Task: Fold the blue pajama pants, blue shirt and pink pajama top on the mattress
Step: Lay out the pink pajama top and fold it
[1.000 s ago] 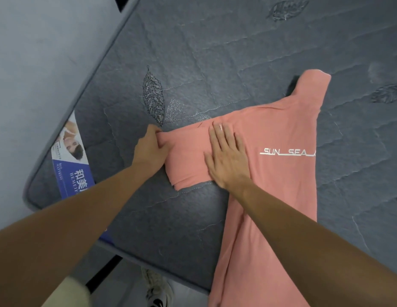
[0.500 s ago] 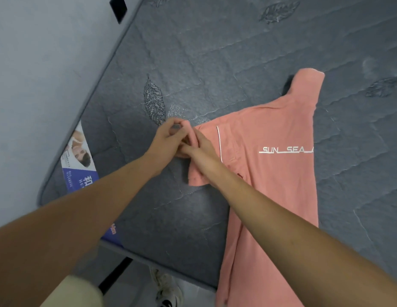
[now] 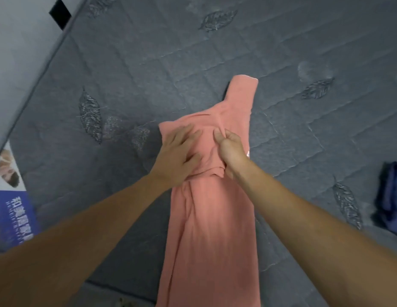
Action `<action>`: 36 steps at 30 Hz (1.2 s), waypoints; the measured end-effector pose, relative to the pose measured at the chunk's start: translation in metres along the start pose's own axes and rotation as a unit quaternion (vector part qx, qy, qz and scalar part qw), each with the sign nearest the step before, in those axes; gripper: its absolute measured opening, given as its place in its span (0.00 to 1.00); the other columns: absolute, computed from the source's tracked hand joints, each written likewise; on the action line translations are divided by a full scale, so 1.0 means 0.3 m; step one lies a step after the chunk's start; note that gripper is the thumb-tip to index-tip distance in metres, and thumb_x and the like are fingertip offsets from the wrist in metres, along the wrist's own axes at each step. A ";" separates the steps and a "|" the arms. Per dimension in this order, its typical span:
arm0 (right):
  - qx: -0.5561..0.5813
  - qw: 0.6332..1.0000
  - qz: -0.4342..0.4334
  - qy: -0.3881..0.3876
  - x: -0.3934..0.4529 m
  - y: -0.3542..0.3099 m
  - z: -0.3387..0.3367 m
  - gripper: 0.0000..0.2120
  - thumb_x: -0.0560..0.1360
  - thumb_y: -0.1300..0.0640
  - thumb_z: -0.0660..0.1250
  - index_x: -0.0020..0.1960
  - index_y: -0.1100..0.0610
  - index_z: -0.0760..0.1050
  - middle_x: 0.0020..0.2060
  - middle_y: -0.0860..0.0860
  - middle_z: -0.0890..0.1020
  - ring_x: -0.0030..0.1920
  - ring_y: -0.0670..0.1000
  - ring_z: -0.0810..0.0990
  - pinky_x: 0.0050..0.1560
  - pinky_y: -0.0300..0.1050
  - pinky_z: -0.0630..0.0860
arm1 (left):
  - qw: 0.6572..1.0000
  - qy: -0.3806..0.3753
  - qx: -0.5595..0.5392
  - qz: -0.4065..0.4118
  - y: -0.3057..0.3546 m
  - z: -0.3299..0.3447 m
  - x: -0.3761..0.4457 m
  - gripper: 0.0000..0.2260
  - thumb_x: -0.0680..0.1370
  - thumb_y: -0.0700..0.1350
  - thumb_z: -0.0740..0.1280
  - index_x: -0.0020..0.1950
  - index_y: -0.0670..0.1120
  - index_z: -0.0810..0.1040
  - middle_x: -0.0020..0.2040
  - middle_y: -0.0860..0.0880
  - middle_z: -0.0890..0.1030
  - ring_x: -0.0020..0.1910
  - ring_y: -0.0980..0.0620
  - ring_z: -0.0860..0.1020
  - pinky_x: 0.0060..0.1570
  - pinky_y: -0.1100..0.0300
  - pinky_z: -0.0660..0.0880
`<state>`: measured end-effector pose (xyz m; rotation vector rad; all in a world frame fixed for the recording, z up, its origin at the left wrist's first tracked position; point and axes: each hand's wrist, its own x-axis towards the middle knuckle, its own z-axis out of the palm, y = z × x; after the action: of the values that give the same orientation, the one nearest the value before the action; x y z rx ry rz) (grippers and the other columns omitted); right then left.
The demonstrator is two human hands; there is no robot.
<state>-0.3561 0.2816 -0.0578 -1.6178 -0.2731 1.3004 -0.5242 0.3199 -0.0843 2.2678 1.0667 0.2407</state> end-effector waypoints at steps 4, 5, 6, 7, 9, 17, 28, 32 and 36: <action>-0.046 0.995 -0.032 0.081 0.084 0.004 -0.169 0.11 0.82 0.57 0.64 0.51 0.62 0.82 0.47 0.57 0.86 0.47 0.56 0.84 0.54 0.56 0.82 | 0.993 0.008 0.119 0.015 0.092 0.097 0.043 0.30 0.81 0.62 0.54 0.82 0.53 0.60 0.82 0.45 0.57 0.82 0.44 0.53 0.79 0.44 0.50; -0.067 0.992 -0.046 0.097 0.102 0.007 -0.210 0.12 0.82 0.57 0.64 0.49 0.65 0.81 0.43 0.56 0.85 0.43 0.54 0.82 0.50 0.55 0.81 | 0.990 0.006 0.139 0.016 0.101 0.116 0.051 0.30 0.81 0.62 0.54 0.82 0.53 0.59 0.82 0.44 0.58 0.82 0.42 0.54 0.79 0.43 0.51; -0.107 0.986 -0.069 0.110 0.111 0.008 -0.247 0.12 0.81 0.57 0.66 0.47 0.67 0.79 0.40 0.55 0.83 0.40 0.54 0.79 0.47 0.53 0.79 | 0.988 -0.002 0.156 0.018 0.102 0.136 0.061 0.30 0.81 0.63 0.52 0.82 0.53 0.59 0.82 0.43 0.58 0.81 0.41 0.55 0.79 0.41 0.51; -0.171 0.973 -0.098 0.121 0.113 0.007 -0.277 0.11 0.80 0.58 0.67 0.45 0.66 0.79 0.38 0.55 0.83 0.38 0.55 0.77 0.45 0.52 0.78 | 0.985 -0.012 0.169 0.021 0.099 0.152 0.069 0.31 0.81 0.64 0.51 0.82 0.53 0.59 0.82 0.43 0.59 0.81 0.41 0.55 0.79 0.41 0.51; -0.317 0.923 -0.171 0.137 0.092 0.006 -0.313 0.05 0.77 0.61 0.68 0.52 0.61 0.79 0.43 0.55 0.84 0.44 0.58 0.81 0.50 0.53 0.79 | 0.982 -0.027 0.187 0.027 0.083 0.175 0.083 0.31 0.81 0.65 0.50 0.82 0.54 0.59 0.82 0.43 0.59 0.81 0.41 0.55 0.79 0.40 0.50; -0.672 0.644 -0.365 0.031 0.060 0.132 -0.351 0.27 0.83 0.53 0.54 0.82 0.55 0.57 0.82 0.50 0.56 0.82 0.53 0.52 0.78 0.57 0.58 | 0.969 -0.024 0.236 0.067 0.024 0.166 0.090 0.30 0.83 0.64 0.52 0.83 0.54 0.56 0.83 0.46 0.55 0.82 0.45 0.51 0.79 0.41 0.51; -0.620 0.730 -0.281 0.057 -0.013 0.253 -0.358 0.29 0.85 0.48 0.50 0.84 0.53 0.48 0.83 0.49 0.48 0.83 0.54 0.46 0.81 0.57 0.53 | 0.985 -0.005 0.135 -0.107 -0.038 0.177 -0.069 0.36 0.82 0.66 0.52 0.83 0.53 0.39 0.84 0.45 0.41 0.82 0.44 0.43 0.80 0.46 0.45; -0.545 0.795 -0.262 0.045 -0.184 0.343 -0.388 0.35 0.82 0.54 0.60 0.83 0.55 0.48 0.83 0.51 0.49 0.81 0.54 0.54 0.81 0.53 0.55 | 0.994 -0.043 0.050 -0.091 0.018 0.204 -0.327 0.40 0.82 0.64 0.57 0.83 0.49 0.38 0.84 0.46 0.44 0.83 0.47 0.44 0.81 0.46 0.47; -0.453 0.864 -0.195 0.102 -0.369 0.423 -0.406 0.38 0.76 0.58 0.71 0.81 0.56 0.56 0.71 0.55 0.66 0.69 0.55 0.70 0.72 0.54 0.68 | 0.983 -0.028 -0.082 -0.165 0.113 0.244 -0.528 0.44 0.79 0.60 0.66 0.83 0.52 0.39 0.83 0.51 0.50 0.80 0.53 0.48 0.78 0.53 0.44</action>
<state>-0.3477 0.0784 -0.1008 -2.2860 -1.1465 0.6757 -0.5774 0.1520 -0.1077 1.9075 1.3194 0.1204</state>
